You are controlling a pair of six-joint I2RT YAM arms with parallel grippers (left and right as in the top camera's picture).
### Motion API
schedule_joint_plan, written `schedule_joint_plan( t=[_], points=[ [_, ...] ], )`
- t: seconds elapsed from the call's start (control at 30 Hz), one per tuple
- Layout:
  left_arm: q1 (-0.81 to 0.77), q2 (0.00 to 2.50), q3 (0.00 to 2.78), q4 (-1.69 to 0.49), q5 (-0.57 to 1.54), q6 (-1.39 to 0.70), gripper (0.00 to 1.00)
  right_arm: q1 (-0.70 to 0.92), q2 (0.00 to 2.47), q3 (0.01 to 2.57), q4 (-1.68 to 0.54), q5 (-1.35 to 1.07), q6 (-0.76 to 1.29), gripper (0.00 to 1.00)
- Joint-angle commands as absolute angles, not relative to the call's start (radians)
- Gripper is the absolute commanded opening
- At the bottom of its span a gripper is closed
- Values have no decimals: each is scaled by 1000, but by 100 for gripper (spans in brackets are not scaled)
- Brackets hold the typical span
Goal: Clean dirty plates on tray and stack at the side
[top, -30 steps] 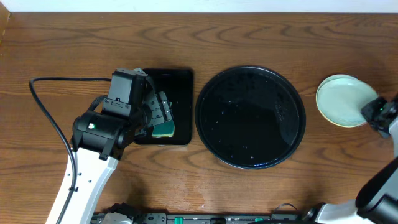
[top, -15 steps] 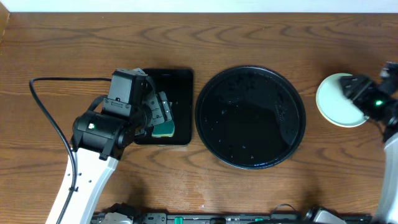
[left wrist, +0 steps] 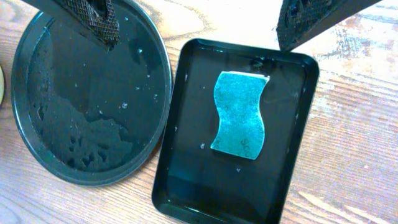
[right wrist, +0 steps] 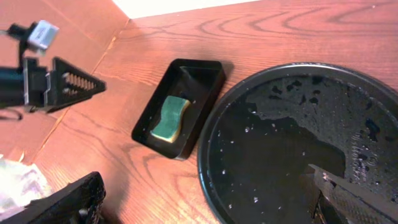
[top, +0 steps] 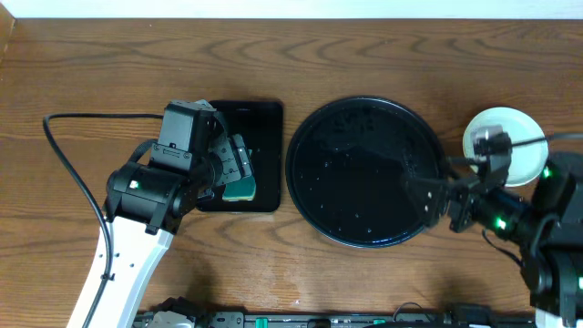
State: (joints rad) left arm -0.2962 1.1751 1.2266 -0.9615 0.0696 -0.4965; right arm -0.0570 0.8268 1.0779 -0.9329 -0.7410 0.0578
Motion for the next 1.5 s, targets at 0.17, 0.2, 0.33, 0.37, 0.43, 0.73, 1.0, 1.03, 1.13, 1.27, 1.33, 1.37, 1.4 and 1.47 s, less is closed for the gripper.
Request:
schedule_joint_plan(
  t=[0.17, 0.2, 0.33, 0.37, 0.43, 0.73, 1.0, 1.03, 1.13, 1.27, 1.33, 1.37, 1.4, 1.47],
  points=[
    [-293, 1171, 1246, -961, 67, -490, 82, -62, 727, 1084, -1098, -609, -283, 99],
    [-293, 1171, 1246, -961, 67, -490, 82, -60, 719, 1081, -1102, -596, -305, 99],
    [-293, 1171, 1246, -961, 67, -490, 82, -30, 672, 1001, -957, -571, -358, 99],
    [-293, 1171, 1246, -961, 67, -490, 82, -19, 652, 960, -886, -556, -358, 99],
    [-293, 1171, 1246, -961, 67, -490, 82, 9, 596, 849, -723, -540, -356, 99],
    [-293, 1171, 1246, -961, 67, -490, 82, 72, 268, 364, -425, -530, -356, 99],
    [-293, 1171, 1246, -961, 67, -490, 82, 72, 6, 191, -414, -400, -324, 99],
    [-293, 1171, 1246, -961, 67, -490, 82, 73, 4, 184, -405, -388, -313, 99],
    [-293, 1171, 1246, -961, 67, -490, 82, 73, 5, 167, -360, -362, -292, 99],
    [-293, 1171, 1246, -961, 67, -490, 82, 73, 5, 108, -219, -339, -292, 99],
    [-293, 1171, 1246, -961, 67, -490, 82, 73, 5, 62, -126, -340, -292, 99],
    [-293, 1171, 1246, -961, 67, -490, 82, 73, 5, 41, -86, -347, -292, 99],
    [-293, 1171, 1246, -961, 67, -490, 82, 73, 5, 19, -48, -355, -287, 99],
    [-293, 1171, 1246, -961, 67, -490, 82, 75, 5, 5, -36, -356, -273, 99]
  ],
)
